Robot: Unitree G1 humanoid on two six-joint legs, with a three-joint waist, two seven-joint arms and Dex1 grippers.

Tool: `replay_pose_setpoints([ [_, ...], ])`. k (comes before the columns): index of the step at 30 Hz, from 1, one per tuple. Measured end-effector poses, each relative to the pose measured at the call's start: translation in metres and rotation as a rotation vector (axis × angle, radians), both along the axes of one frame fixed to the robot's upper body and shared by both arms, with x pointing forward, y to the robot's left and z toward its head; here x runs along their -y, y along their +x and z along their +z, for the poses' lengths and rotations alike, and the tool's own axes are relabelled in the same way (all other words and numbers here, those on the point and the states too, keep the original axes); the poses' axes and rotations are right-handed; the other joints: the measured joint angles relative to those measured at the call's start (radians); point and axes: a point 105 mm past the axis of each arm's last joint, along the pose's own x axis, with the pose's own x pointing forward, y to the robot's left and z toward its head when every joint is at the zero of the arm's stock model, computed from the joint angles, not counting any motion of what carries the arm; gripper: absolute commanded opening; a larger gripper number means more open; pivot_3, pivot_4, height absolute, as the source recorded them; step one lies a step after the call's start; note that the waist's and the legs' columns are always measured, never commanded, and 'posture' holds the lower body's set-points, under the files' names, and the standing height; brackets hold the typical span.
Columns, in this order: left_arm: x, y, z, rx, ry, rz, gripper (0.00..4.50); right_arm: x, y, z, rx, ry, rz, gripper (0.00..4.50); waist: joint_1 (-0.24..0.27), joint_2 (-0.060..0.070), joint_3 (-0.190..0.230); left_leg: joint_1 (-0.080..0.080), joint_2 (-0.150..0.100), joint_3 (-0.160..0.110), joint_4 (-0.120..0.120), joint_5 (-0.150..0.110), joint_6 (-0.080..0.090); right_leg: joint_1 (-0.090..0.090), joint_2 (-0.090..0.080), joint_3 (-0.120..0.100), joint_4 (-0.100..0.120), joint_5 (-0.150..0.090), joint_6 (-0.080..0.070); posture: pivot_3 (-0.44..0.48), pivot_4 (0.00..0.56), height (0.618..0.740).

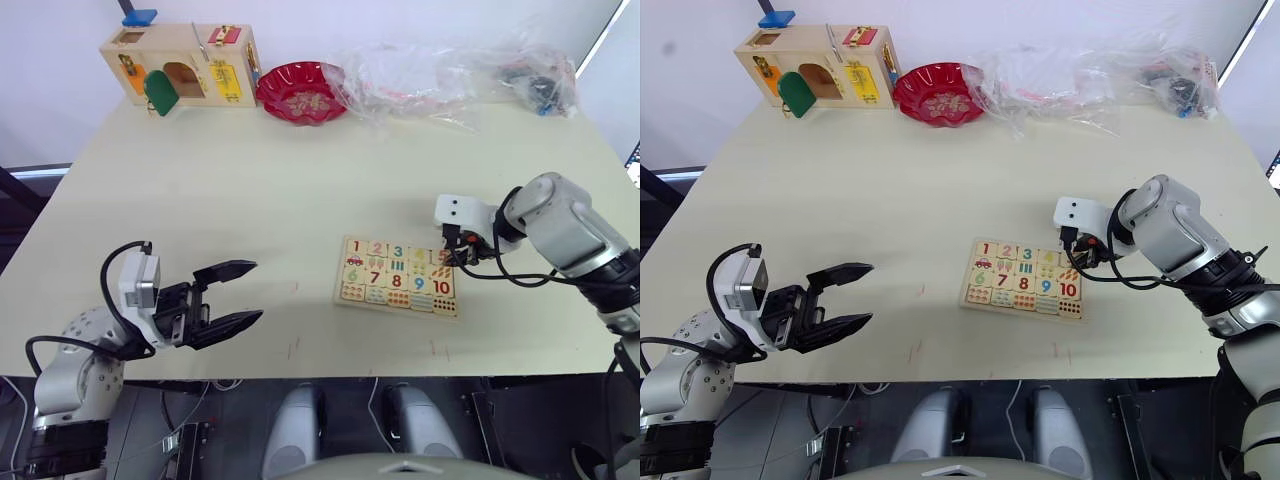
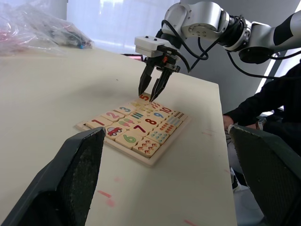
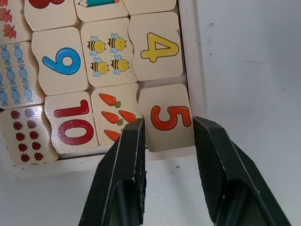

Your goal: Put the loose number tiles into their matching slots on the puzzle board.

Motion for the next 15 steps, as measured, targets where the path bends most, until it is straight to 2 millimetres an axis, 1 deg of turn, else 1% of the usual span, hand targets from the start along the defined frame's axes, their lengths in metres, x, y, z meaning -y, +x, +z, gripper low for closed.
replay_pose_setpoints([
  [15, 0.0014, -0.0012, -0.0007, -0.006, 0.003, 0.01, 4.5, -0.0007, -0.0002, -0.0002, -0.002, 0.002, 0.002, 0.96, 0.0, 0.0, 0.0, 0.0, 0.0, 0.0, 0.0, 0.0, 0.0, 0.0, 0.0, 0.0, 0.0, 0.0, 0.0, 0.0, 0.15, 0.74],
])
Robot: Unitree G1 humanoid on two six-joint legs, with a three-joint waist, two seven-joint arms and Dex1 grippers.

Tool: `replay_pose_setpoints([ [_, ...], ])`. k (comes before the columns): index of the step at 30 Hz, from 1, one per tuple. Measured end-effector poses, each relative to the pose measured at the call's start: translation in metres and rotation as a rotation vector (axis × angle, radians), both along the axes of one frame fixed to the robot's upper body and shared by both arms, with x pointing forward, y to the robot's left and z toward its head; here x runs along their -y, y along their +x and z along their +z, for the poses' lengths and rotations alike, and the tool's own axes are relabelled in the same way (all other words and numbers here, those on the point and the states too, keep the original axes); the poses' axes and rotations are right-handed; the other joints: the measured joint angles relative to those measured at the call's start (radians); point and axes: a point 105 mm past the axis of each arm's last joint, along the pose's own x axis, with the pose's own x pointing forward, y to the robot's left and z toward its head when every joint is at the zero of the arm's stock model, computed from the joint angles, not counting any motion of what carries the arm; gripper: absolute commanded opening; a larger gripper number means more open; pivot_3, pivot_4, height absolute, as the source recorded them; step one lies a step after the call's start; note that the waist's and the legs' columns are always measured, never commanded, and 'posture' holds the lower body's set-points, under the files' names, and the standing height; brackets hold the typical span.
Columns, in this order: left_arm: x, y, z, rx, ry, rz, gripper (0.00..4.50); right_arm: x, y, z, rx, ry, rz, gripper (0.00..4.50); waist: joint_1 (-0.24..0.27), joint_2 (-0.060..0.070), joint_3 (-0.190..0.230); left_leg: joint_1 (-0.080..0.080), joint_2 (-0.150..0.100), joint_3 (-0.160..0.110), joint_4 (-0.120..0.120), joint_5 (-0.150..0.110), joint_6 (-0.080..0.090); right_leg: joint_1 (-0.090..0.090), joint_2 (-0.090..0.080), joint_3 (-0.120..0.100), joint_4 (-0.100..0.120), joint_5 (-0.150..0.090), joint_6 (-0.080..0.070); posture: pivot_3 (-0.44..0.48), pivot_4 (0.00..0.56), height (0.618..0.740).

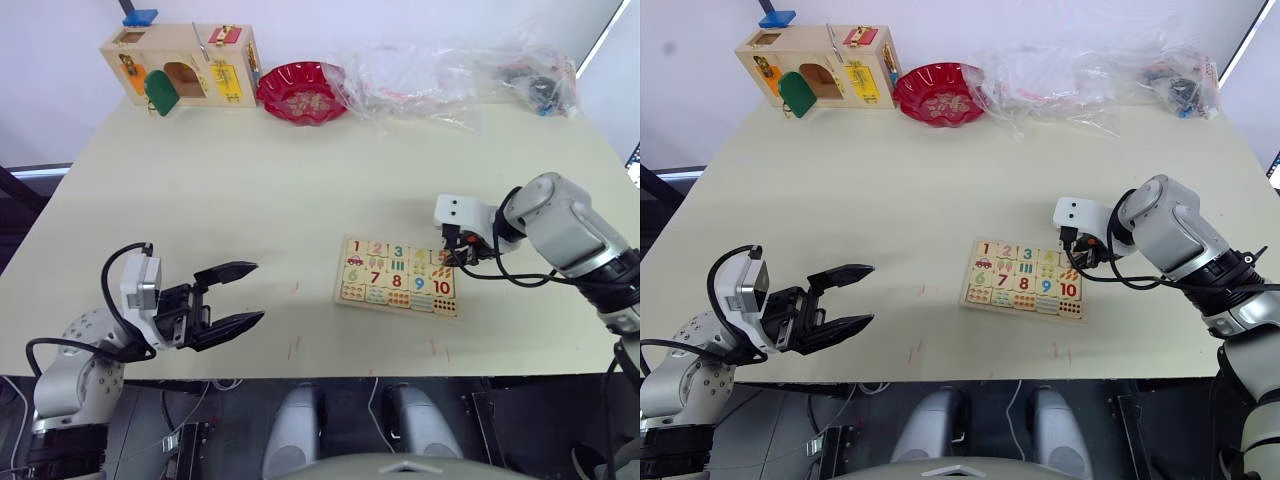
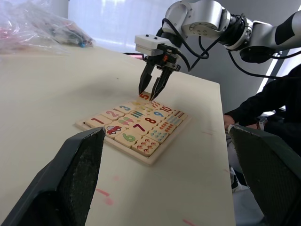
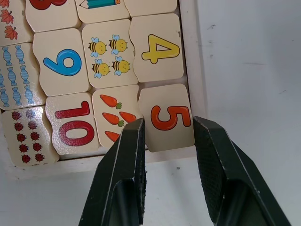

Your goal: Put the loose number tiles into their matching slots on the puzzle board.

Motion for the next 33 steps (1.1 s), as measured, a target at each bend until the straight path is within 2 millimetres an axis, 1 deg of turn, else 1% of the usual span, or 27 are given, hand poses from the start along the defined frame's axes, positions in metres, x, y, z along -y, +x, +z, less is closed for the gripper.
replay_pose_setpoints([
  [33, 0.0023, 0.0024, 0.0002, 0.002, -0.01, 0.006, 4.5, -0.0014, 0.0001, -0.0004, 0.0, 0.002, 0.005, 0.96, 0.0, 0.0, 0.0, 0.0, 0.0, 0.0, 0.0, 0.0, 0.0, 0.0, 0.0, 0.0, 0.0, 0.001, 0.002, 0.0, 0.15, 0.74],
])
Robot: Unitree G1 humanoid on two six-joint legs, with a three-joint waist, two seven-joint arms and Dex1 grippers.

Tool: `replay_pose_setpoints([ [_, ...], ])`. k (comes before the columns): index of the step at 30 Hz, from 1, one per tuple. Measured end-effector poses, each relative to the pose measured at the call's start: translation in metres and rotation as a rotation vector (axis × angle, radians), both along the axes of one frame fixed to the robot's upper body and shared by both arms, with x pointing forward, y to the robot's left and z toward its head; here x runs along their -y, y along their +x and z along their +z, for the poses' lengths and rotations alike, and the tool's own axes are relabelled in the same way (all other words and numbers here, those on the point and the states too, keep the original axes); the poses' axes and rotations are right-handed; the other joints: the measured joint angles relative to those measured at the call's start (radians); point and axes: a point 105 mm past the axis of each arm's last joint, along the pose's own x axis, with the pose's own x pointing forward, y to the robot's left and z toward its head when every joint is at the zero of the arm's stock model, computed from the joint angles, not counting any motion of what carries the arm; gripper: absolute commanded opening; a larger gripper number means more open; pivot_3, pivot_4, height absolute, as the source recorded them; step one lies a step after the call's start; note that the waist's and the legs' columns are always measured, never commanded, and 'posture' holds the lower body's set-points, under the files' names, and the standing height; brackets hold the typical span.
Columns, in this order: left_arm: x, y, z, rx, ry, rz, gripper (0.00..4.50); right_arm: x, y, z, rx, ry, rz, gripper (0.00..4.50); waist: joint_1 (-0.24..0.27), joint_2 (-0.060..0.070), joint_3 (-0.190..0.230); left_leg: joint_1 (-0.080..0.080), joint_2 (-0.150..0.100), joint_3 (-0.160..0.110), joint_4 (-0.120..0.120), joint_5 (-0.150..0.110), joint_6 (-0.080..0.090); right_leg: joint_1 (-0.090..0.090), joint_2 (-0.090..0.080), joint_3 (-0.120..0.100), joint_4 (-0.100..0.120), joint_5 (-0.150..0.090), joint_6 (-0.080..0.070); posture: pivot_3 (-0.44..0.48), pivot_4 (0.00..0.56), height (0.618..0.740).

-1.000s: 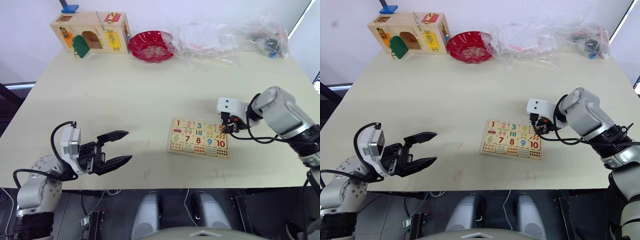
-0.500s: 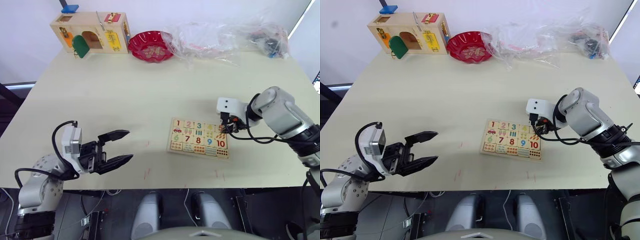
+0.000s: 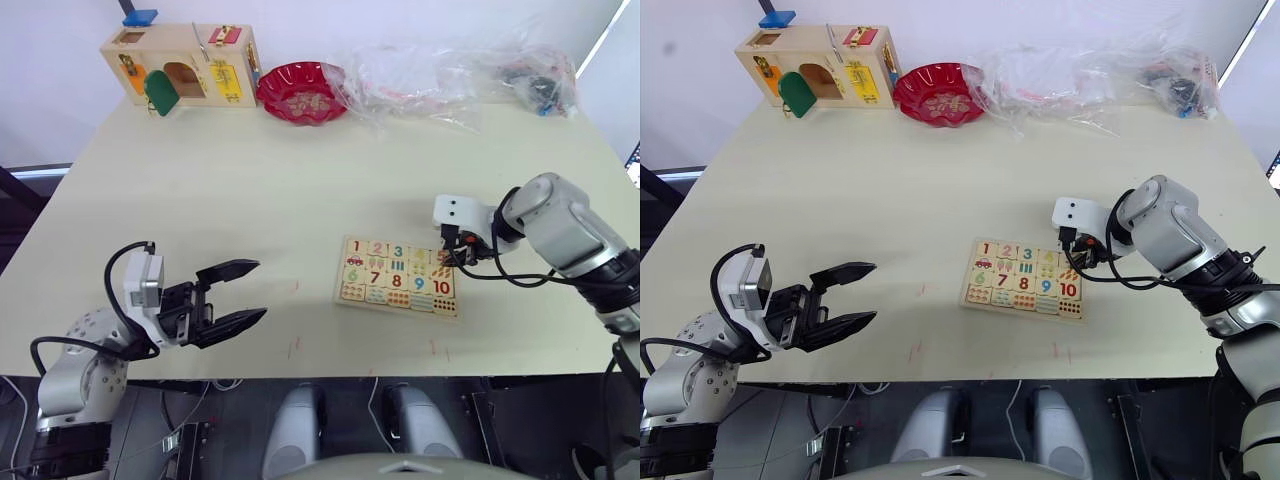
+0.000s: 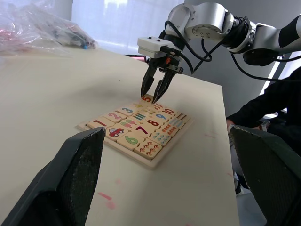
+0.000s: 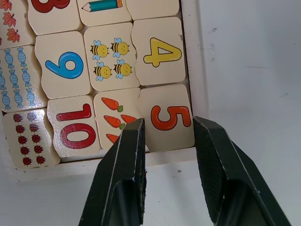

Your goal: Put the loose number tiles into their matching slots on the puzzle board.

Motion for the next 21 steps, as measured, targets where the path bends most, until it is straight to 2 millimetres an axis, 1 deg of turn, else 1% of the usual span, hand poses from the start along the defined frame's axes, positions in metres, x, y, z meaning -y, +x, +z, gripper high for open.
replay_pose_setpoints([
  [15, 0.0005, 0.0007, 0.0016, 0.008, 0.0, -0.007, 4.5, -0.0001, 0.0, 0.0, 0.0, 0.0, 0.001, 0.96, 0.0, 0.0, 0.0, 0.0, 0.0, 0.0, 0.0, 0.0, 0.0, 0.0, 0.0, 0.0, 0.0, 0.0, 0.0, 0.0, 0.15, 0.74],
  [16, 0.0006, 0.0006, 0.0017, 0.009, 0.0, -0.008, 4.5, -0.0001, 0.0, 0.0, 0.0, 0.0, 0.001, 1.76, 0.0, 0.0, 0.0, 0.0, 0.0, 0.0, 0.0, 0.0, 0.0, 0.0, 0.0, 0.0, 0.0, 0.0, 0.0, 0.0, 0.15, 0.74],
  [18, 0.0006, 0.0006, 0.0018, 0.009, 0.0, -0.008, 4.5, -0.0001, 0.0, 0.0, 0.0, 0.0, 0.001, 2.17, 0.0, 0.0, 0.0, 0.0, 0.0, 0.0, 0.0, 0.0, 0.0, 0.0, 0.0, 0.0, 0.0, 0.0, 0.0, 0.0, 0.15, 0.74],
  [21, 0.0007, 0.0006, 0.002, 0.011, 0.0, -0.011, 4.5, -0.0001, 0.0, 0.0, 0.0, 0.0, 0.001, 3.72, 0.0, 0.0, 0.0, 0.0, 0.0, 0.0, 0.0, 0.0, 0.0, 0.0, 0.0, 0.0, 0.0, 0.0, 0.0, 0.0, 0.15, 0.74],
])
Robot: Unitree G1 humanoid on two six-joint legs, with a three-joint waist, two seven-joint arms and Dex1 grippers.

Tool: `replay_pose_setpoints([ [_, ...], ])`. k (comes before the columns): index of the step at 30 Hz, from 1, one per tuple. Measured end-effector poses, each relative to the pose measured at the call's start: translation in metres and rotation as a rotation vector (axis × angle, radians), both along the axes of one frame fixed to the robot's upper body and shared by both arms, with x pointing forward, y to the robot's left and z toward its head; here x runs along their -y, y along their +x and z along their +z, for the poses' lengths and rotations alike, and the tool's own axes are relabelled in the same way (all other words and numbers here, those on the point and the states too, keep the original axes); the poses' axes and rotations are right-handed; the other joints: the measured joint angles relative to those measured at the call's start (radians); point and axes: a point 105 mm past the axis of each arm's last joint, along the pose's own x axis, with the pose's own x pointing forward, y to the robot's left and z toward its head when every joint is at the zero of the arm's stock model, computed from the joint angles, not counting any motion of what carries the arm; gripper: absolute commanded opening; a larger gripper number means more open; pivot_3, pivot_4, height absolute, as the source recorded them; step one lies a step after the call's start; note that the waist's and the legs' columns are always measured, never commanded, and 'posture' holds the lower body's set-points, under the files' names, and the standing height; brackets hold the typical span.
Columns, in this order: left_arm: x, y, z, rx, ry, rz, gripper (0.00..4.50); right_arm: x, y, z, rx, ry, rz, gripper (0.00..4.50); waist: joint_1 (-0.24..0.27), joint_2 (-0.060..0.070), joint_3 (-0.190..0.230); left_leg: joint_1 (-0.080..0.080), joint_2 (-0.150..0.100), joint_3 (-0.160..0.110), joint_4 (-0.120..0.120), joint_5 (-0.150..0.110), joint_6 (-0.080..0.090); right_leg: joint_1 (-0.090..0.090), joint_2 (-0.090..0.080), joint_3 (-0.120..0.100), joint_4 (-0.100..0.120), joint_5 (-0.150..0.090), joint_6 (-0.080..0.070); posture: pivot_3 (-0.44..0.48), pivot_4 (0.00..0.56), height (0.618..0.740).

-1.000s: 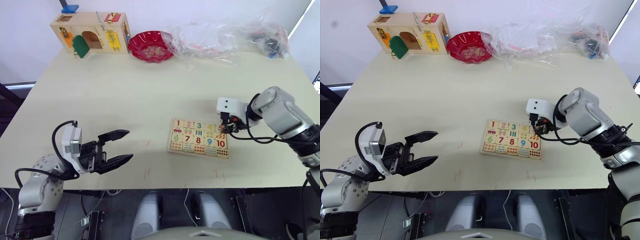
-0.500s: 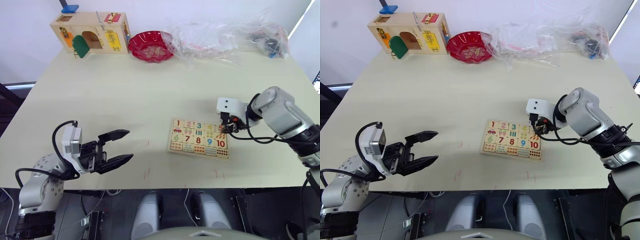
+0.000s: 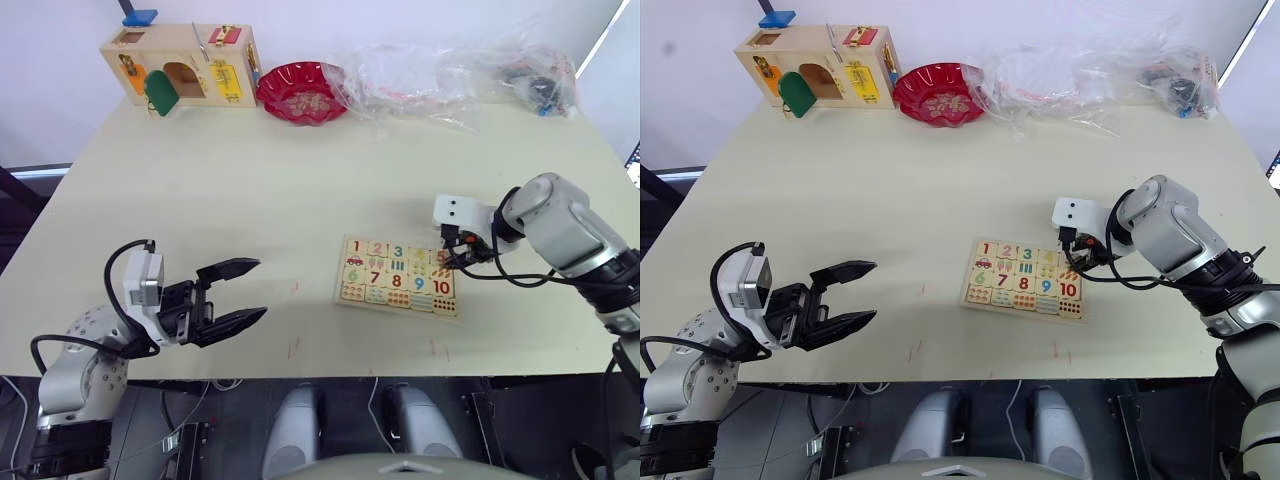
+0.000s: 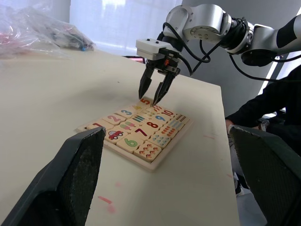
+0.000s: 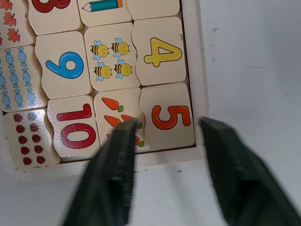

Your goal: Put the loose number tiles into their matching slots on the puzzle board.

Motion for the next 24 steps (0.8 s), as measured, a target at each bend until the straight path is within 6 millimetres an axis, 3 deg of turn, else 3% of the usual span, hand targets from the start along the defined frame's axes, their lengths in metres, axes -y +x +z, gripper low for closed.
replay_pose_setpoints([
  [2, 0.0, 0.0, 0.0, 0.002, 0.0, -0.001, 4.5, 0.0, 0.0, 0.0, 0.0, 0.0, 0.0, 4.41, 0.0, 0.0, 0.0, 0.0, 0.0, 0.0, 0.0, 0.0, 0.0, 0.0, 0.0, 0.0, 0.0, 0.0, 0.0, 0.0, 0.15, 0.74],
  [3, 0.0, 0.0, 0.0, 0.002, 0.0, -0.002, 4.5, 0.0, 0.0, 0.0, 0.0, 0.0, 0.001, 4.46, 0.0, 0.0, 0.0, 0.0, 0.0, 0.0, 0.0, 0.0, 0.0, 0.0, 0.0, 0.0, 0.0, 0.0, 0.0, 0.0, 0.15, 0.74],
  [10, 0.001, 0.0, 0.001, 0.008, -0.002, -0.004, 4.5, 0.008, -0.005, 0.001, 0.002, 0.029, -0.001, 4.46, 0.004, 0.0, 0.0, 0.0, 0.0, 0.0, 0.0, 0.0, 0.0, 0.001, 0.0, -0.001, 0.0, 0.0, 0.0, 0.0, 0.15, 0.74],
  [19, 0.0, 0.0, -0.003, 0.004, -0.006, 0.01, 4.5, 0.029, -0.014, 0.031, 0.166, 0.445, -0.022, 4.46, 0.002, -0.001, -0.001, 0.0, 0.0, 0.0, 0.001, 0.0, 0.0, 0.002, 0.0, -0.001, 0.0, 0.0, 0.0, 0.0, 0.15, 0.74],
  [24, -0.001, 0.003, -0.003, 0.013, -0.001, 0.015, 4.5, 0.033, -0.015, 0.039, 0.192, 0.545, -0.039, 4.46, -0.001, -0.001, -0.001, 0.001, 0.0, 0.0, 0.001, 0.0, 0.0, 0.002, 0.001, 0.0, 0.001, 0.0, 0.0, 0.0, 0.15, 0.74],
])
